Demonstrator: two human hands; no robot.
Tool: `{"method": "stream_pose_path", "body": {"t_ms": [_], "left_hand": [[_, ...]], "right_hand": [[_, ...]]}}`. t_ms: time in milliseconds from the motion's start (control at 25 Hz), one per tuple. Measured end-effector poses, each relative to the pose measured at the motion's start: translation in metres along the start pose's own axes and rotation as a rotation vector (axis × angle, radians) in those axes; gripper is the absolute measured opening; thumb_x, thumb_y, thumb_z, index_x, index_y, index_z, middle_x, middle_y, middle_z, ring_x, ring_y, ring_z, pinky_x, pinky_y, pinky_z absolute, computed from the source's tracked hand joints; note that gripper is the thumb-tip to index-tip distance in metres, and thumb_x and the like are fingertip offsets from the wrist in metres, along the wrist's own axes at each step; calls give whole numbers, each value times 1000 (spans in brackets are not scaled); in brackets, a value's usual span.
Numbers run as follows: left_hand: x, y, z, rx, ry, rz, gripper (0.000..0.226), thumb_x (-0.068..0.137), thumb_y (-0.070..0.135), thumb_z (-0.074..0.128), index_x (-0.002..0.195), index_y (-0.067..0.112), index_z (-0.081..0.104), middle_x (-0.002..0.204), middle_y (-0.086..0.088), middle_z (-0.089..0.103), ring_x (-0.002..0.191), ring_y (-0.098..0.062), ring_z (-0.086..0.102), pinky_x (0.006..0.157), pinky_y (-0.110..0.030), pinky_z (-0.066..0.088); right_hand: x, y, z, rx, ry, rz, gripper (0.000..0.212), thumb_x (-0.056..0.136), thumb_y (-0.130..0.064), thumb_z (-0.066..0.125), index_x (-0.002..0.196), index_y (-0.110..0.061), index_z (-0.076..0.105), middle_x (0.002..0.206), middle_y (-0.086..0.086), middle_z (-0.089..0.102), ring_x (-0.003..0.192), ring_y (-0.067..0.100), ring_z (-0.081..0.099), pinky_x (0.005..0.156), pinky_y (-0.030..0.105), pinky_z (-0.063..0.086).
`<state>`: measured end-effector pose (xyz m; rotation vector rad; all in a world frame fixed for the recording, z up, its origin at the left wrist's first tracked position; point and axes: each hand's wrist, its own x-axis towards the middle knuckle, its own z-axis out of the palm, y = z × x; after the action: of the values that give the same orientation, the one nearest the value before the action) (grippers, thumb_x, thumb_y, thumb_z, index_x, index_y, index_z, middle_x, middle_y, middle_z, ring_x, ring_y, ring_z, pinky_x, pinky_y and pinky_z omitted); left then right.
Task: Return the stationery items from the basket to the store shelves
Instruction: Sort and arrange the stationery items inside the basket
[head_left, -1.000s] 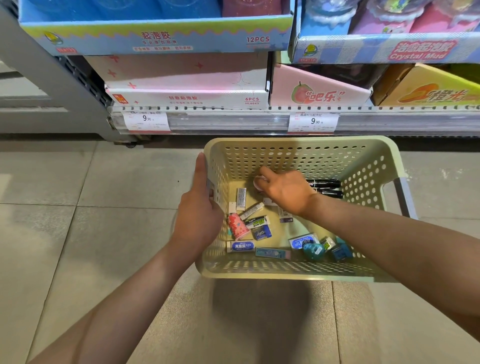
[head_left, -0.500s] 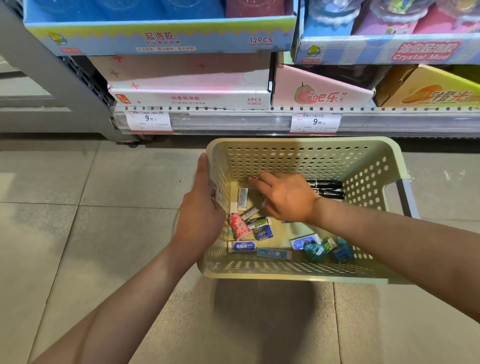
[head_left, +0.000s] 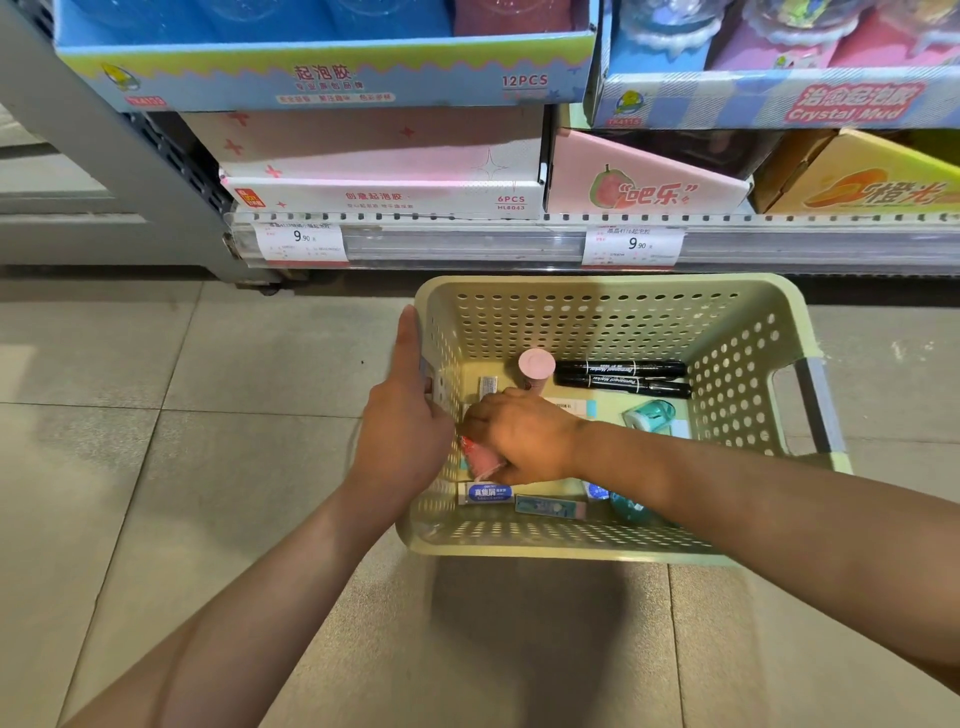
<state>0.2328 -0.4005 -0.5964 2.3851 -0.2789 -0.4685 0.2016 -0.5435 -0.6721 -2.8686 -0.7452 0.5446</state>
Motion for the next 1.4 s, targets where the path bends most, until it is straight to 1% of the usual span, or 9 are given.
{"method": "stream_pose_path", "body": {"t_ms": [200, 320, 440, 520, 680, 920, 1040, 1240, 1400], "left_hand": [[1, -1, 2, -25, -6, 6, 85, 88, 0, 46, 150, 32, -1, 123, -2, 58, 66, 2, 48, 66, -28, 49], [0, -1, 2, -18, 6, 8, 84, 88, 1, 46, 150, 32, -1, 128, -6, 57, 76, -8, 51, 71, -32, 51], [0, -1, 2, -6, 10, 16, 85, 88, 0, 46, 150, 33, -2, 138, -5, 49, 84, -9, 49, 72, -29, 48], [0, -1, 2, -3, 3, 21, 86, 87, 0, 46, 149, 34, -3, 142, -3, 45, 85, -7, 50, 71, -26, 45], [1, -1, 2, 1, 0, -10, 83, 89, 5, 47, 149, 34, -4, 130, -3, 54, 74, -4, 49, 68, -27, 43], [-1, 2, -1, -13, -19, -3, 79, 91, 12, 45, 149, 33, -4, 127, -8, 56, 78, -14, 55, 68, -30, 43], [-2, 4, -1, -11, -24, -9, 79, 91, 11, 44, 149, 34, -5, 123, -7, 59, 70, -8, 53, 65, -29, 42], [-3, 5, -1, -13, -28, -8, 79, 92, 13, 45, 149, 33, -6, 132, -6, 55, 76, -10, 53, 69, -29, 43], [-2, 3, 0, -14, -18, -15, 80, 92, 12, 46, 149, 35, -6, 134, -3, 53, 76, -9, 53, 68, -28, 43]], "right_hand": [[1, -4, 3, 4, 6, 19, 59, 80, -29, 67, 132, -12, 45, 125, 9, 54, 118, 28, 50, 95, 37, 39], [-4, -6, -3, 126, 44, 34, 57, 80, -26, 67, 130, -10, 47, 123, 12, 53, 109, 31, 55, 87, 35, 42], [-12, -4, -11, 390, 79, 101, 51, 84, -21, 63, 132, -11, 47, 125, 13, 46, 102, 27, 57, 74, 22, 37], [-13, -2, -13, 645, 116, 180, 43, 83, -13, 63, 125, -8, 54, 121, 14, 50, 104, 23, 53, 76, 13, 31], [-13, 3, -22, 1068, 137, 353, 37, 74, -8, 73, 108, -11, 58, 100, 3, 60, 90, 15, 56, 78, 25, 46], [-9, 17, -45, 583, 175, 290, 50, 82, -22, 66, 128, -15, 50, 121, 9, 45, 107, 20, 50, 89, 24, 40], [-10, 24, -54, 385, 226, 315, 48, 87, -24, 59, 131, -14, 41, 117, 10, 57, 100, 26, 59, 76, 28, 45], [-9, 28, -38, 54, 226, 309, 22, 94, -18, 46, 112, -6, 46, 100, 12, 60, 81, 31, 63, 58, 31, 41], [-9, 31, -24, -35, 302, 257, 17, 81, -9, 62, 96, -9, 55, 88, 9, 64, 67, 28, 64, 57, 30, 42]]}}
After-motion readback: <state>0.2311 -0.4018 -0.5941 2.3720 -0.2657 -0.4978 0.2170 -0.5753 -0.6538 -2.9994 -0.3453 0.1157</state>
